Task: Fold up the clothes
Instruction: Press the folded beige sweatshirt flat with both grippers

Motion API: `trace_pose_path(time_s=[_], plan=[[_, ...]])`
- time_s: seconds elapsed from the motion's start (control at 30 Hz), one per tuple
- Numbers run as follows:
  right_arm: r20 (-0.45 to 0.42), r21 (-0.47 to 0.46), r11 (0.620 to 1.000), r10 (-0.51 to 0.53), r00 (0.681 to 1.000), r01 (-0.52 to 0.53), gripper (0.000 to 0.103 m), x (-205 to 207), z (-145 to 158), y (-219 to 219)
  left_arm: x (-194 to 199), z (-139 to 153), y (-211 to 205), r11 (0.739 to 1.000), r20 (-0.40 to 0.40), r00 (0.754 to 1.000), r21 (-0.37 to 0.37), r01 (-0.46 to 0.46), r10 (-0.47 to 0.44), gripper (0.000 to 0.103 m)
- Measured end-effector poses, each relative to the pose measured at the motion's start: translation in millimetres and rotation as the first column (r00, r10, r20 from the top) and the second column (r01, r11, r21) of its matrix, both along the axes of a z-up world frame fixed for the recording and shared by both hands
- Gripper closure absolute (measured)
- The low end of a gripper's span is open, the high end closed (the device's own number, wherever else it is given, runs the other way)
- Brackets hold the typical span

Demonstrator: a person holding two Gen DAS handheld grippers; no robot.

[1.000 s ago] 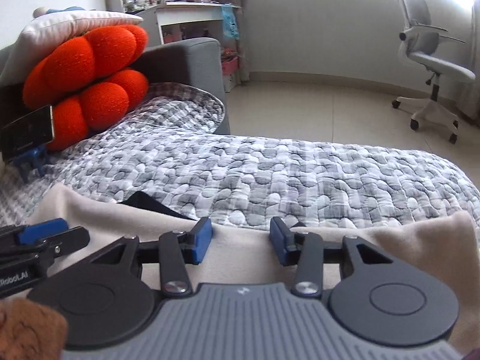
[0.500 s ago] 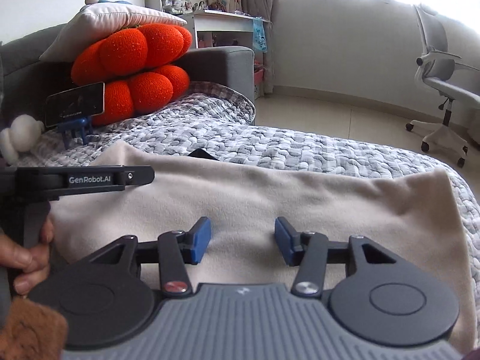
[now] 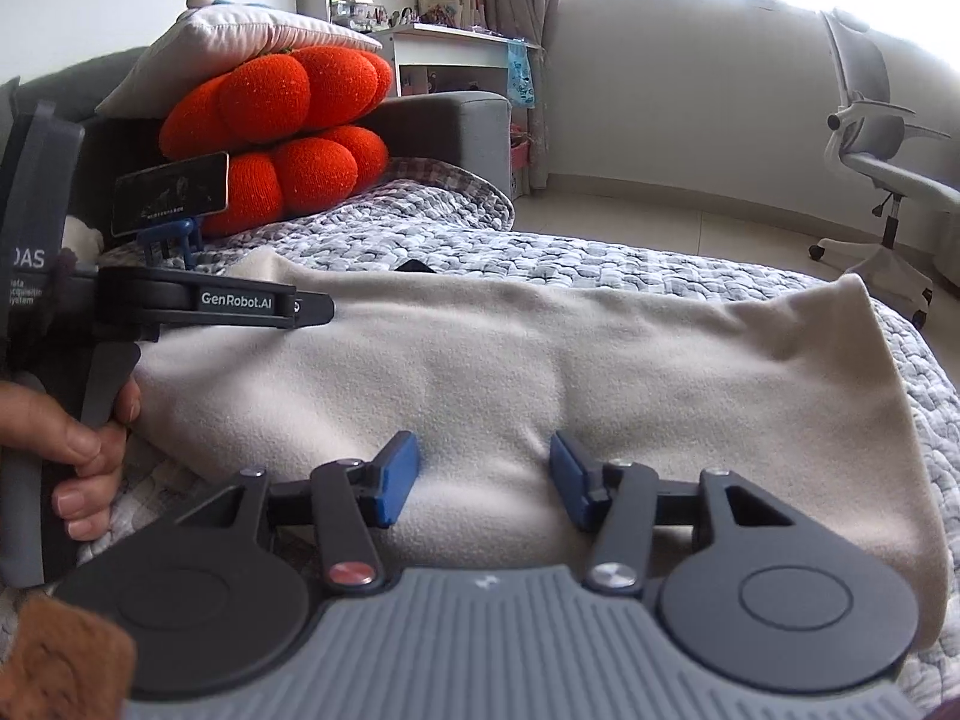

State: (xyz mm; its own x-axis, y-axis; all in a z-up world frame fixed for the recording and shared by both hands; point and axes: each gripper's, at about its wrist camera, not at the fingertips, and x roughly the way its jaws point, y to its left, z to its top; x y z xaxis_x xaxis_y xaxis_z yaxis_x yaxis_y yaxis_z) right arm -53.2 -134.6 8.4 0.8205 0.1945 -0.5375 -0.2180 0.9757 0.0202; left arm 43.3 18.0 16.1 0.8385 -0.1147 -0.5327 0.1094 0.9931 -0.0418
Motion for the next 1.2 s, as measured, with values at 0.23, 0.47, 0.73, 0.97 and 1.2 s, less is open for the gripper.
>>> trace_pose_path(time_s=[0.23,0.47,0.73,0.97,1.2], plan=[[-0.145,0.077,0.996,-0.039,0.989,0.051,0.047,24.7,70.0,-31.7,7.9,60.4,4.7,0.998,-0.153,0.987,-0.002,-0.055,0.055,0.056],[0.074,0.228,0.964,-0.160,0.984,0.139,0.036,-16.8,181.6,-53.9,-13.8,126.2,26.1,0.980,-0.111,0.980,-0.095,-0.176,0.166,0.049],[0.032,0.332,0.922,-0.220,0.975,0.197,0.024,-7.5,143.3,-49.6,-39.7,84.4,28.5,0.977,-0.080,0.985,-0.139,-0.162,0.152,0.040],[-0.191,0.172,0.963,-0.175,0.966,0.208,0.035,17.1,50.7,-42.0,-30.6,45.0,12.3,0.984,-0.199,0.977,-0.138,-0.110,0.081,0.042],[-0.255,0.117,0.983,-0.105,0.961,0.138,0.056,16.7,29.0,-33.7,-34.3,30.1,-16.6,0.997,-0.190,0.979,-0.011,-0.078,0.074,0.042]])
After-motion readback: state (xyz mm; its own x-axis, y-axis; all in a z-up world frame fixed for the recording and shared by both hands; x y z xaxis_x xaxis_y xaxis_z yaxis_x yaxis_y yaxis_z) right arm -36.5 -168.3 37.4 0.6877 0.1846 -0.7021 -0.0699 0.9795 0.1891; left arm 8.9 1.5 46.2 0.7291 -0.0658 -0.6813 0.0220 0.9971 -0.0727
